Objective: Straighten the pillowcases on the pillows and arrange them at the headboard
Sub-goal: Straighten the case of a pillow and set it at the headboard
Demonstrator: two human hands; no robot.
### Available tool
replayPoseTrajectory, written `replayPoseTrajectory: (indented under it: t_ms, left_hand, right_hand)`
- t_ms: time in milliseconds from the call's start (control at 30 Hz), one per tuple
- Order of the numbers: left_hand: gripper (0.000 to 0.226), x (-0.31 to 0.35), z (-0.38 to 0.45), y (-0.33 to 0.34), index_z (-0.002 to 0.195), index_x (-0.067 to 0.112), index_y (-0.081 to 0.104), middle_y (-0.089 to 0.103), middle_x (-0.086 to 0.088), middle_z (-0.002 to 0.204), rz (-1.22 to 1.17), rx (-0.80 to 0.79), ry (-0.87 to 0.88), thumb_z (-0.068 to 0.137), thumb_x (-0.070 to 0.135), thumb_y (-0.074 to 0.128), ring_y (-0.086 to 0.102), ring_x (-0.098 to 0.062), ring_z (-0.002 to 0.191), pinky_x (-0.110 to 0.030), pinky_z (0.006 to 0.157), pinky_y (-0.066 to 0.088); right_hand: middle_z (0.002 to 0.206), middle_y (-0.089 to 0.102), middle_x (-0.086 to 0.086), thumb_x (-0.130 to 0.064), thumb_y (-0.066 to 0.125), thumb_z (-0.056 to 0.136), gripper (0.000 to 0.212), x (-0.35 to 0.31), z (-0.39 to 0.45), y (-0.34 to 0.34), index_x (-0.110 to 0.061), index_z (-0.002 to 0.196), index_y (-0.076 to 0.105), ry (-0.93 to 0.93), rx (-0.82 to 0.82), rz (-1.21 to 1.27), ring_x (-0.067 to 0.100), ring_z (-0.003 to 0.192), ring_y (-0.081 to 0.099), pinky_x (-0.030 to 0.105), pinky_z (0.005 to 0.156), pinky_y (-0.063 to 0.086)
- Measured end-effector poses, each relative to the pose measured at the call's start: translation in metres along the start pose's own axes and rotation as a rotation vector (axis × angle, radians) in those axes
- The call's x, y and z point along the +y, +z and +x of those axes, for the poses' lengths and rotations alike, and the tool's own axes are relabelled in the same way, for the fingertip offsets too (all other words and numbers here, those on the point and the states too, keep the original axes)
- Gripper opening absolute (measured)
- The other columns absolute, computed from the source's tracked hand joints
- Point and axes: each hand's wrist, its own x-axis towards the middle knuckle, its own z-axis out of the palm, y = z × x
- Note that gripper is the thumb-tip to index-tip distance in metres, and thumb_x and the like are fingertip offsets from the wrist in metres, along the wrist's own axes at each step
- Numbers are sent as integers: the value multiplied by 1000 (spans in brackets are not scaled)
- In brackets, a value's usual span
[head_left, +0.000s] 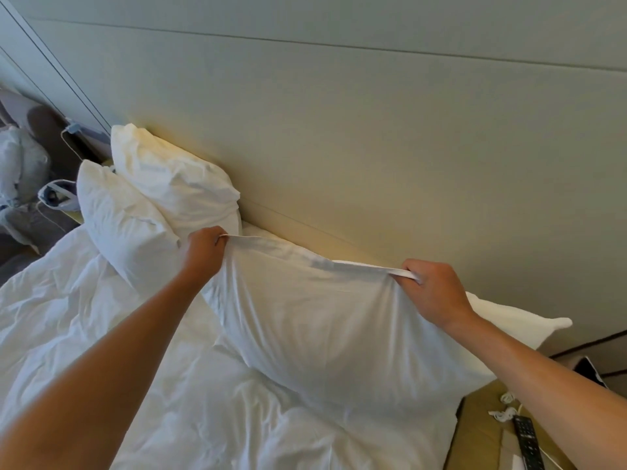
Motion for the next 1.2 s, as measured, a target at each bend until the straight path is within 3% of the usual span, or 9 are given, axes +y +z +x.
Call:
replayPoseTrajectory:
  t_ms: [100,167,267,433,567,733,867,1133,1200]
  left_hand:
    - [23,2,-9,21,102,16,76,75,-13,102,57,-103,5,98,16,53,71,-35,88,-48,83,59]
    - [22,9,-21,45,114,23,73,73,-8,115,48,-235,15,99,20,57,69,-30,100,-47,93,57]
    - [36,30,-33,80,134,27,61,66,-4,132,65,-406,139,97,27,62,63,-27,117,-43,104,51]
    - [37,59,-32,106,134,17,63,66,-6,127,25,-463,206,97,24,61,63,-28,115,-39,100,50]
    - [28,54,-33,108,104,7,72,70,-11,98,96,-394,198,105,19,47,67,-27,89,-39,88,56]
    - [31,41,-31,95,93,10,69,69,-7,82,24,-251,139,108,18,42,66,-26,77,-40,78,58]
    - [31,36,-16,66,79,12,62,63,0,64,-45,-126,137,105,16,45,61,-19,66,-36,67,49]
    - [31,33,23,23,74,9,62,64,-6,64,-53,-25,163,102,15,48,63,-26,65,-48,69,57]
    - [32,37,37,17,76,8,63,65,-7,67,-40,29,173,103,16,47,63,-26,65,-49,71,58]
  right_hand:
    - [50,44,-8,-31,71,96,47,-2,-5,13,-34,58,43,6,-51,18,8,49,43,33,49,34]
    - [51,47,-6,-29,71,96,39,5,-10,20,-24,62,52,38,-87,30,10,49,42,33,50,34]
    - [63,58,-7,-30,71,96,32,18,-17,22,-19,69,59,72,-95,27,11,50,46,33,48,35]
    - [69,60,-8,-37,69,96,30,34,-19,15,-26,70,59,119,-106,-18,15,54,53,34,49,38]
    - [65,59,-7,-41,68,95,31,39,-18,15,-33,68,55,162,-108,-17,14,54,52,33,49,36]
    - [60,54,-4,-38,68,96,39,25,-10,21,-20,66,52,154,-104,33,12,50,43,32,50,32]
    - [52,45,-6,-38,67,99,42,4,-3,25,-18,65,51,125,-109,55,12,50,37,32,50,29]
    - [51,43,-9,-24,69,98,44,-35,27,21,-30,60,48,84,-6,144,9,48,38,24,48,28]
    - [52,42,-6,-21,70,97,40,-42,43,17,-20,62,51,51,29,116,13,50,39,31,49,30]
